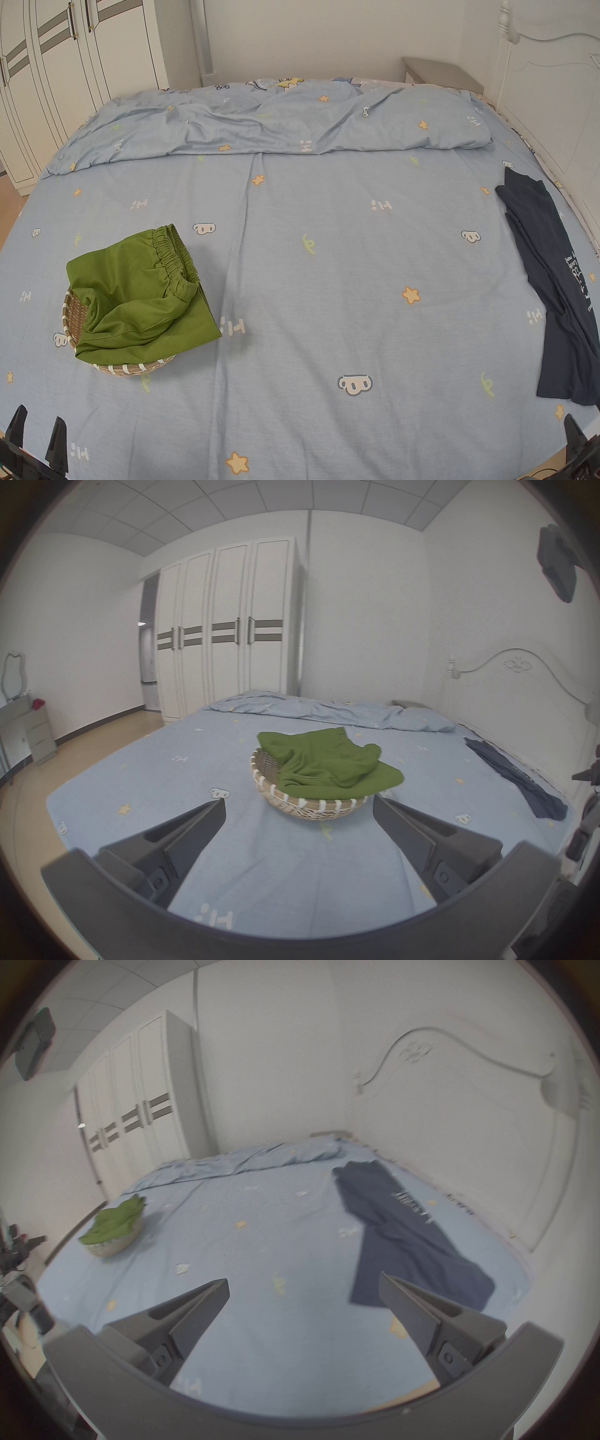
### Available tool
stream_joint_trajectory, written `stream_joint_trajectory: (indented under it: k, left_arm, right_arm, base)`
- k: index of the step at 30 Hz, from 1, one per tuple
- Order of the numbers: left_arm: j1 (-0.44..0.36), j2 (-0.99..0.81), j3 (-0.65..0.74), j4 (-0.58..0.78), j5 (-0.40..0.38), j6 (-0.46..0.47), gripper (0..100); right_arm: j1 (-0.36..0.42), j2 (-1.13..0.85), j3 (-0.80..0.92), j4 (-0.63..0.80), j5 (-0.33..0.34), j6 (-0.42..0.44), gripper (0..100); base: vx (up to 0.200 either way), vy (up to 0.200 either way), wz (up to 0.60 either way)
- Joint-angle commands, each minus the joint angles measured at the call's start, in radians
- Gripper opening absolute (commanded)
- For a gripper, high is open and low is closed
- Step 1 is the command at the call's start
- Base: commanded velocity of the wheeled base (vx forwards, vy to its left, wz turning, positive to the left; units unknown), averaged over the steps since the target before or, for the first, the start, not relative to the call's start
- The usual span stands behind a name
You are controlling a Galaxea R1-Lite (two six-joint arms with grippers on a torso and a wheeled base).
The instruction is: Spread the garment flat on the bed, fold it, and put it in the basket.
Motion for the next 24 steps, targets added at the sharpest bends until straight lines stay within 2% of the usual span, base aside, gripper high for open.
stream_joint_trajectory:
  k: [1,3,4,6,8,10,13,18,20,21,22,23,24]
  left_arm:
    - [0.002,-0.012,0.006,-0.009,0.092,0.026,100]
    - [0.002,-0.012,0.010,-0.017,0.104,0.071,100]
    - [0.002,-0.012,0.015,-0.034,0.104,0.075,100]
    - [0.002,-0.012,0.018,-0.046,0.096,0.077,100]
    - [0.002,-0.012,0.018,-0.043,0.083,0.074,100]
    - [0.002,-0.012,0.018,-0.040,0.024,0.086,100]
    - [0.000,-0.012,0.012,0.018,-0.173,0.154,100]
    - [0.000,-0.012,0.013,0.012,-0.150,0.154,100]
    - [0.000,-0.012,0.015,0.006,-0.144,0.158,100]
    - [0.000,-0.012,0.017,0.003,-0.143,0.155,100]
    - [0.000,-0.012,0.017,0.003,-0.143,0.155,100]
    - [-0.001,-0.012,0.017,0.003,-0.143,0.154,100]
    - [0.000,-0.012,0.017,0.003,-0.143,0.154,100]
  right_arm:
    - [-0.001,-0.019,0.090,-0.167,-0.139,-0.006,100]
    - [-0.003,-0.019,0.157,-0.321,-0.173,-0.011,100]
    - [-0.001,-0.019,0.194,-0.416,-0.170,-0.017,100]
    - [-0.001,-0.021,0.217,-0.496,-0.153,-0.040,100]
    - [-0.001,-0.021,0.217,-0.468,-0.149,-0.042,100]
    - [-0.001,-0.021,0.217,-0.474,-0.141,-0.045,100]
    - [-0.001,-0.021,0.217,-0.474,-0.118,-0.046,100]
    - [-0.001,-0.021,0.217,-0.473,-0.095,-0.040,100]
    - [0.000,-0.021,0.217,-0.470,-0.043,-0.078,100]
    - [0.000,-0.021,0.217,-0.445,0.020,-0.074,100]
    - [0.000,-0.022,0.217,-0.436,0.031,-0.071,100]
    - [0.002,-0.027,0.216,-0.391,0.083,-0.077,100]
    - [0.005,-0.022,0.216,-0.391,0.077,-0.075,100]
  base:
    - [0.000,0.000,0.00]
    - [0.000,0.000,0.00]
    - [0.000,0.000,0.00]
    - [0.000,0.000,0.00]
    - [0.000,0.000,0.00]
    - [0.000,0.000,0.00]
    - [0.000,0.000,0.00]
    - [0.000,0.000,0.00]
    - [0.000,0.000,0.00]
    - [0.000,0.000,0.00]
    - [0.000,0.000,0.00]
    - [0.000,0.000,0.00]
    - [0.000,0.000,0.00]
